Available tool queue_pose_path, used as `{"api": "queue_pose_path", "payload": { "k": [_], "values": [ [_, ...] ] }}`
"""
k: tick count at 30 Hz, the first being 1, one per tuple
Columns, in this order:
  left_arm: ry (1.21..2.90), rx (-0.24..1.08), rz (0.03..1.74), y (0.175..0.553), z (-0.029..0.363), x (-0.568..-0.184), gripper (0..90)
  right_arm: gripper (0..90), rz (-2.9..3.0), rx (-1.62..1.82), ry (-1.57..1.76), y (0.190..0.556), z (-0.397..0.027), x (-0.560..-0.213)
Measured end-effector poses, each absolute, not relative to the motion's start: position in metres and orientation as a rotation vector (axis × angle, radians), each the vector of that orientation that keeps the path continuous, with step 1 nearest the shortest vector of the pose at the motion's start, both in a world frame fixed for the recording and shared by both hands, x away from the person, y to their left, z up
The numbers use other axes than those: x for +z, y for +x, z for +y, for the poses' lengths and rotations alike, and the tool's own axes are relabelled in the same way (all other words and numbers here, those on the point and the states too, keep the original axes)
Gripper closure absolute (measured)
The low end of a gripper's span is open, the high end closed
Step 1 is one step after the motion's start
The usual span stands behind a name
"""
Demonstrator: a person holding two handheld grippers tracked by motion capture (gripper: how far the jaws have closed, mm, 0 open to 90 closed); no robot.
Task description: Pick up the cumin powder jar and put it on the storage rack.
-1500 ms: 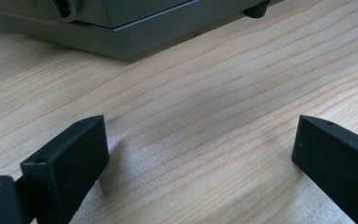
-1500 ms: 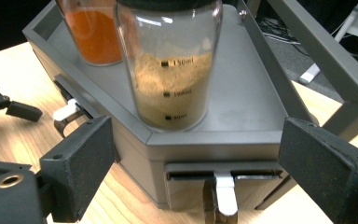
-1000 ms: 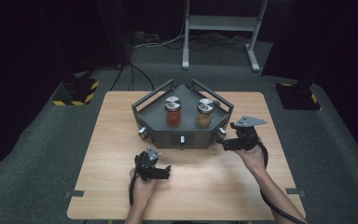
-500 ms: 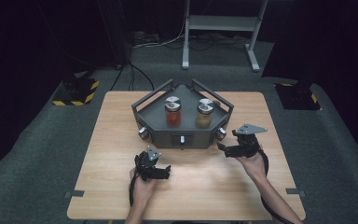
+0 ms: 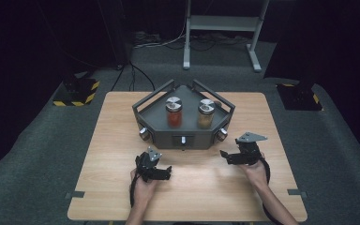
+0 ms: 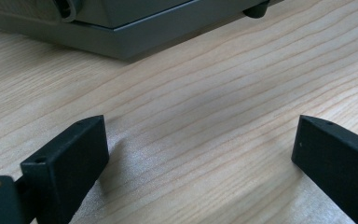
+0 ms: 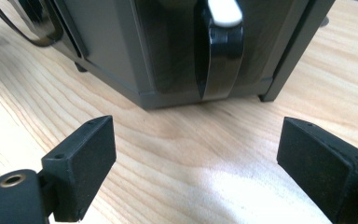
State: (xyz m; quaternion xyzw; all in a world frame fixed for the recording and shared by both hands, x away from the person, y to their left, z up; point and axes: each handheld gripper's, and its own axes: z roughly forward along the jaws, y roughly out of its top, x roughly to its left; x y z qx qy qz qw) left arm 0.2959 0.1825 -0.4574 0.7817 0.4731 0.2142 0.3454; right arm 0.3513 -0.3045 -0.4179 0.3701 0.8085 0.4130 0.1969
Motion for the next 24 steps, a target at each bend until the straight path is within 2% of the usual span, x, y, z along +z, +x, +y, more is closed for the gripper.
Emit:
{"api": "queue_pose_path", "payload": {
  "k": [24],
  "values": [
    [2.029, 0.555, 1.229, 0.296, 0.182, -0.457, 3.4, 10.3, 2.305, 1.050, 1.096, 0.351, -0.294, -0.445]
  ]
}}
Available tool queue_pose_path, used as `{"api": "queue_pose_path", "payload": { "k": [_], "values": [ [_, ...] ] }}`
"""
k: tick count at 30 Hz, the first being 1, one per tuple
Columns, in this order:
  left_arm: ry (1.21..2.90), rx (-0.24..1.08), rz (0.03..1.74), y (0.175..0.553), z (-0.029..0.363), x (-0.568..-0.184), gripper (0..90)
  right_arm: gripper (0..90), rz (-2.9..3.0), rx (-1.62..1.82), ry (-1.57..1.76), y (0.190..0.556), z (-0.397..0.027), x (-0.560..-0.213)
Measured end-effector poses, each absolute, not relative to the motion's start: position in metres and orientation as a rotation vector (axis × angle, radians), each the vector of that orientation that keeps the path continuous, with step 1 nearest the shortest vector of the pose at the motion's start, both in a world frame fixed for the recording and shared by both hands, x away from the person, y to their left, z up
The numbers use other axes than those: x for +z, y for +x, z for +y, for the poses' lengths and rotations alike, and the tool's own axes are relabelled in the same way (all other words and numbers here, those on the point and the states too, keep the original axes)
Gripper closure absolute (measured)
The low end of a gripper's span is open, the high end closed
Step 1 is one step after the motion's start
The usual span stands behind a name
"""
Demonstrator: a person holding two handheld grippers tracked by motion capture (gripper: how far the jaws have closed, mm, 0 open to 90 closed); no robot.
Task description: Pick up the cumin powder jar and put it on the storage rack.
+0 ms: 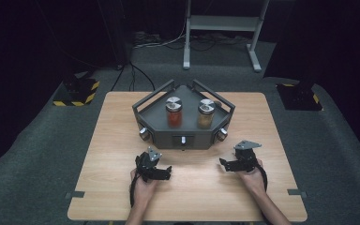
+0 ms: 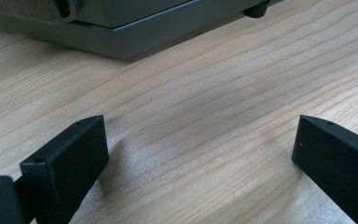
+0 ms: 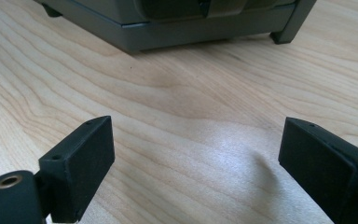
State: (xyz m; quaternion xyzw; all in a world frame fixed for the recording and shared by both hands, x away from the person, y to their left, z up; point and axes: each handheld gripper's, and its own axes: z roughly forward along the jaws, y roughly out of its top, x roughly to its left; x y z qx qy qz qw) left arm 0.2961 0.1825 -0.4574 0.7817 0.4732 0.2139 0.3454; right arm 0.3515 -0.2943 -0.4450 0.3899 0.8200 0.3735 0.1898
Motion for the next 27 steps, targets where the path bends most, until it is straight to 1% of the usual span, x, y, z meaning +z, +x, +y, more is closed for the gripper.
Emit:
{"api": "queue_pose_path", "payload": {
  "k": [18, 27],
  "values": [
    [2.029, 0.553, 1.228, 0.2962, 0.1826, -0.4575, 3.2, 6.3, 2.340, 1.002, 1.080, 0.3582, -0.2911, -0.4468],
    [2.029, 0.552, 1.228, 0.2963, 0.1828, -0.4574, 3.2, 6.0, 2.338, 1.000, 1.082, 0.3584, -0.2924, -0.4467]
  ]
}}
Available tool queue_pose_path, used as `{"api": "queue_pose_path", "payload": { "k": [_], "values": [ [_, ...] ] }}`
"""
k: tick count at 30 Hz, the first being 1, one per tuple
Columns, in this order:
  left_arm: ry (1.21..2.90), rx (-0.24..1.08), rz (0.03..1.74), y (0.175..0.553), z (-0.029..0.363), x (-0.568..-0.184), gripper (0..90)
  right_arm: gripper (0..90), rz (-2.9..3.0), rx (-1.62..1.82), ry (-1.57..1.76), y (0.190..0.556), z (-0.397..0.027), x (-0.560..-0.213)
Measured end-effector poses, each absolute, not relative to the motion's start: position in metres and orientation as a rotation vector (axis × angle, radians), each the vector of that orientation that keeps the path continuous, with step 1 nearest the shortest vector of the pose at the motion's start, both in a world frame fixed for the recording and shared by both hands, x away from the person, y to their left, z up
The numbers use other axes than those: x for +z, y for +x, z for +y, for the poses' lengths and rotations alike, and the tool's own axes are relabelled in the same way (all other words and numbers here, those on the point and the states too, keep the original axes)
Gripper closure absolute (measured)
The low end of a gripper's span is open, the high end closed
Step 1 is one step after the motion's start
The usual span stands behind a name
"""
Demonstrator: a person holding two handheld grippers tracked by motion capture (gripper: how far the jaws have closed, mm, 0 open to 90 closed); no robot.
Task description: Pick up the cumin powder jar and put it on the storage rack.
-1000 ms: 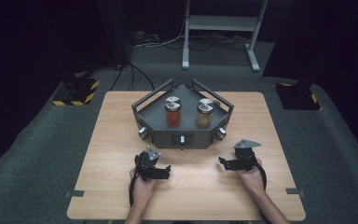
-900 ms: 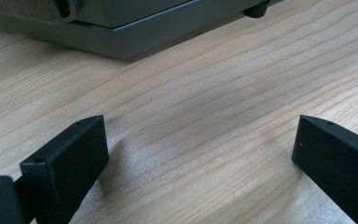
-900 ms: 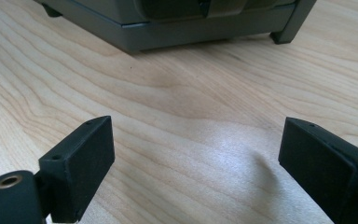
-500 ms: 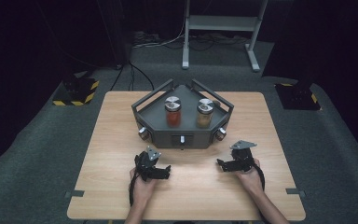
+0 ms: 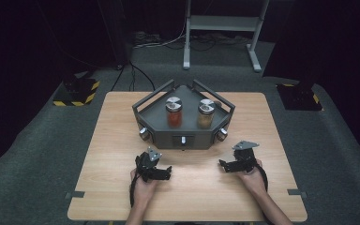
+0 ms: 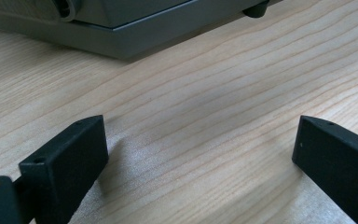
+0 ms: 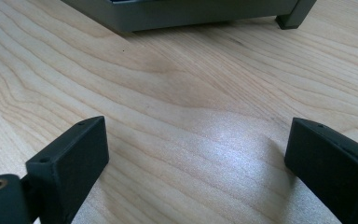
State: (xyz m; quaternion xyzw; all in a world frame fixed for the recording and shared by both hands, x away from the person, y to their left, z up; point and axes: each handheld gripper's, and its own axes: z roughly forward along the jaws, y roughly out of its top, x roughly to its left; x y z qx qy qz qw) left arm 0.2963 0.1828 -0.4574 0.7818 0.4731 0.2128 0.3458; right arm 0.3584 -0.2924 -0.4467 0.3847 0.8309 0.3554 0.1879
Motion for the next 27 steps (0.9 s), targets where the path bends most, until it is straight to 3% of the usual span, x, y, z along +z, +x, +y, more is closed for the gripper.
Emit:
{"api": "queue_pose_path", "payload": {
  "k": [27],
  "values": [
    [2.027, 0.553, 1.241, 0.2967, 0.1821, -0.4571, 1.9, 6.0, 2.331, 0.998, 1.093, 0.3572, -0.2911, -0.4468]
  ]
}}
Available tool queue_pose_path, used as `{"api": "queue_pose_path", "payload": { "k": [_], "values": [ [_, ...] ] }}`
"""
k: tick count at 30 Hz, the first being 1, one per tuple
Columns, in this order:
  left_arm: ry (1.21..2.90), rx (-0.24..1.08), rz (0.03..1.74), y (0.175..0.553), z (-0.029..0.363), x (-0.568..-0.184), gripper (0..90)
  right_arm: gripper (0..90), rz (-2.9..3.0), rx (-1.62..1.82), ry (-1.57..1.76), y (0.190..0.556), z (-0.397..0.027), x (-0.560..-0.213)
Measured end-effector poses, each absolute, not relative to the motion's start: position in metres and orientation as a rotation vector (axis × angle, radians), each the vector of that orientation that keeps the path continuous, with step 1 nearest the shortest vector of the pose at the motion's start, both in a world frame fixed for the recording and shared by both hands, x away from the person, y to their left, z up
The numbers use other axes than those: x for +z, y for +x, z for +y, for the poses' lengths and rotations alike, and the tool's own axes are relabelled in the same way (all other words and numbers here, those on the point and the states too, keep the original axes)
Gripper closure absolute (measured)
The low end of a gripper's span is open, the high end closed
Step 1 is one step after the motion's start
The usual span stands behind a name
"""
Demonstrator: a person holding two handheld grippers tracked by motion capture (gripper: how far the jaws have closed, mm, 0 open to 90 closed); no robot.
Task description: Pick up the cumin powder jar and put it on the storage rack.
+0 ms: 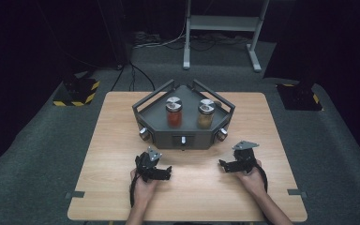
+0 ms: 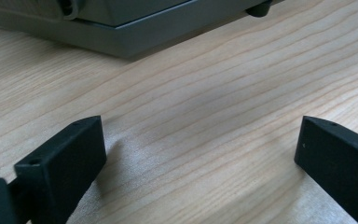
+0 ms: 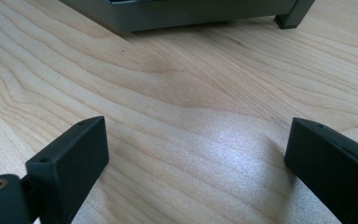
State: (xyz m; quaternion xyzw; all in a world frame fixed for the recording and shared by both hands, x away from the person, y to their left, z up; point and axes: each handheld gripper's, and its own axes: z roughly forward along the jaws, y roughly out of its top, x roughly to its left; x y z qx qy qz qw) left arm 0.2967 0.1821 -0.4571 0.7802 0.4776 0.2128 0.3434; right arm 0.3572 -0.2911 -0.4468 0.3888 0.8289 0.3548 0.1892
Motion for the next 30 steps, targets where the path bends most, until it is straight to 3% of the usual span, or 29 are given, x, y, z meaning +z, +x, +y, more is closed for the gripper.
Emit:
{"api": "queue_pose_path", "payload": {
  "k": [30],
  "values": [
    [2.029, 0.556, 1.242, 0.2967, 0.1816, -0.4570, 1.7, 5.0, 2.320, 0.989, 1.109, 0.3565, -0.2893, -0.4468]
  ]
}}
